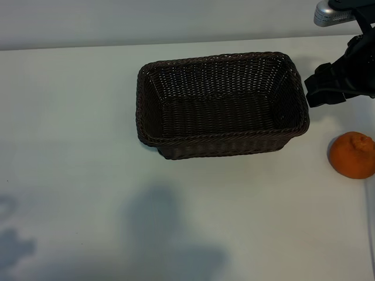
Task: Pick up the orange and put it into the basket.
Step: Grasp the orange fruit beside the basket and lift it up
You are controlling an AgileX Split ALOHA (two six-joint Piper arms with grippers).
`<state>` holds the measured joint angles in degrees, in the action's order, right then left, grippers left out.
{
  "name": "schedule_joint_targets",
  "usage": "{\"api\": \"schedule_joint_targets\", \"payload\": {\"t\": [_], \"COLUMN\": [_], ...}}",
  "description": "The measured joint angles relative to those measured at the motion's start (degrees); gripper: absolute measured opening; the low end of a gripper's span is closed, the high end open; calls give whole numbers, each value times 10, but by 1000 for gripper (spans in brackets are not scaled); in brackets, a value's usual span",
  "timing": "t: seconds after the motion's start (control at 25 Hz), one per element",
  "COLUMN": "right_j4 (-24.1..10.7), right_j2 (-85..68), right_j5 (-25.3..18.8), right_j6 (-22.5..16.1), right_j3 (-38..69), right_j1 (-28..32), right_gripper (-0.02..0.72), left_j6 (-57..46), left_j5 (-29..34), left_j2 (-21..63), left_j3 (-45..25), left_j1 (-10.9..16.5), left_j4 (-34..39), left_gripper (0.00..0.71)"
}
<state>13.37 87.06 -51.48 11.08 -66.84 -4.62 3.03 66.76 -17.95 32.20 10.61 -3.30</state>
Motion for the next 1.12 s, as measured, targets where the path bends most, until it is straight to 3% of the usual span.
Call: {"api": "schedule_joint_targets", "payload": {"t": [0.28, 0.72, 0.84, 1.12], "right_j4": [0, -7, -36, -152], "right_j2": [0, 1, 14, 28], "right_j5": [1, 20, 6, -25], "right_j6": [0, -2, -31, -138], "right_j3": [0, 0, 0, 0], "right_j1": [0, 0, 0, 0], "right_gripper": [595, 591, 577, 556], "left_j6": [-1, -1, -1, -1], "left_j5": [-41, -46, -46, -46], "left_j2": [34, 68, 105, 183], "left_j3": [-30, -31, -31, -31], "left_j1": [0, -2, -20, -64], "left_j4": [16, 19, 19, 20], "left_gripper": [596, 596, 596, 596]}}
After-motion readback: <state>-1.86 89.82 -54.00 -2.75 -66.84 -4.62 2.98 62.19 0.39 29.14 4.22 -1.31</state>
